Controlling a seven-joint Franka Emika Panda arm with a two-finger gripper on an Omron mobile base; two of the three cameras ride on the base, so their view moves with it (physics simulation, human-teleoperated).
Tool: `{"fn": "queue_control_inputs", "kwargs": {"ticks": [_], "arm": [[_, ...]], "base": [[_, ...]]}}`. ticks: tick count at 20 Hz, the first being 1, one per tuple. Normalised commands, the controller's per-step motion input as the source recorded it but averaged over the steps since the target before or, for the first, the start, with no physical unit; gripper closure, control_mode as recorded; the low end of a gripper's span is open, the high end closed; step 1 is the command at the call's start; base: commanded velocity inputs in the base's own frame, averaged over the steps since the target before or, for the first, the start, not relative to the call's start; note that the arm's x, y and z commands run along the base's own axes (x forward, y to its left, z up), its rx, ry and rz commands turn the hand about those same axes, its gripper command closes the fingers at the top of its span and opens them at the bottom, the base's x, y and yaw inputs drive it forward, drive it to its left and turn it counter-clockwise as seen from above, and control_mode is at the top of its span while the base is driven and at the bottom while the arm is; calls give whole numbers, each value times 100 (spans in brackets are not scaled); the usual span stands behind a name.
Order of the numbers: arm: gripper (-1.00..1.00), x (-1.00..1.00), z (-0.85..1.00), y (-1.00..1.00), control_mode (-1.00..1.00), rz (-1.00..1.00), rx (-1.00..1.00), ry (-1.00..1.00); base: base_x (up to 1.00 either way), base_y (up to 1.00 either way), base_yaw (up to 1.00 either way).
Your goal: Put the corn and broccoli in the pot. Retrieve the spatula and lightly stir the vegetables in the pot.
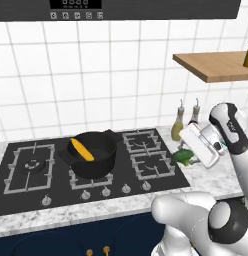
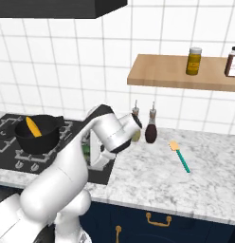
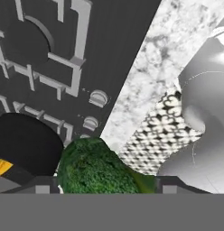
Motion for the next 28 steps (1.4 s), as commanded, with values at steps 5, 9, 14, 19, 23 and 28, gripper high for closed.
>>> {"fn": "queue_control_inputs", "kwargs": {"ticks": [5,9,14,19,23,28], "arm": [[100,0,46,32,-100,0,-12,10],[100,0,46,37,-100,0,-15,17],[100,0,38,27,-100,0,-13,14],[100,0,16,52,-100,0,-19,4],[100,0,13,55,-100,0,-19,0],[100,10,21,58,-100,0,-12,-9]], "base": [[0,0,0],[0,0,0],[0,0,0],[0,0,0],[0,0,0],[0,0,0]]}}
